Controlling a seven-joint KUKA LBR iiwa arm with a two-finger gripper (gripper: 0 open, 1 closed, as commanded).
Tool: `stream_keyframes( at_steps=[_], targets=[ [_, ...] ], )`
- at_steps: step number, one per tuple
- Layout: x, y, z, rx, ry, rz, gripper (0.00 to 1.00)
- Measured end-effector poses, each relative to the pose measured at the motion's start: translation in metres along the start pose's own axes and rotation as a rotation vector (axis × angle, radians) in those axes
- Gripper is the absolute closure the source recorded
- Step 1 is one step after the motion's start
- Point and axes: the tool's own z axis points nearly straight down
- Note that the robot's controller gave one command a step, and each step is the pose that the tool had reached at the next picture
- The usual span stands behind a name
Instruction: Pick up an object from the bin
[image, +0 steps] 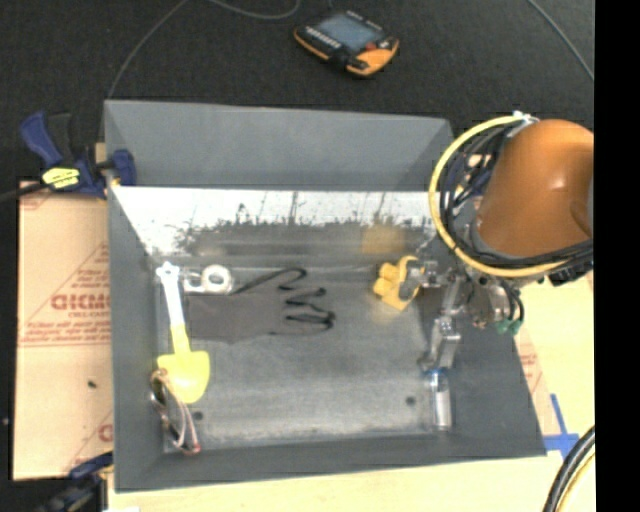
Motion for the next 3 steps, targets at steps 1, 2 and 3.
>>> stream_keyframes(
  at_steps=[1,2,3],
  targets=[
    [-0.001,0.0,-0.004,0.001,-0.008,-0.004,0.0],
    [-0.057,0.064,0.12,0.002,-0.011,-0.138,0.0],
    [-0.06,0.07,0.086,0.0,-0.01,0.137,0.0]
  ],
)
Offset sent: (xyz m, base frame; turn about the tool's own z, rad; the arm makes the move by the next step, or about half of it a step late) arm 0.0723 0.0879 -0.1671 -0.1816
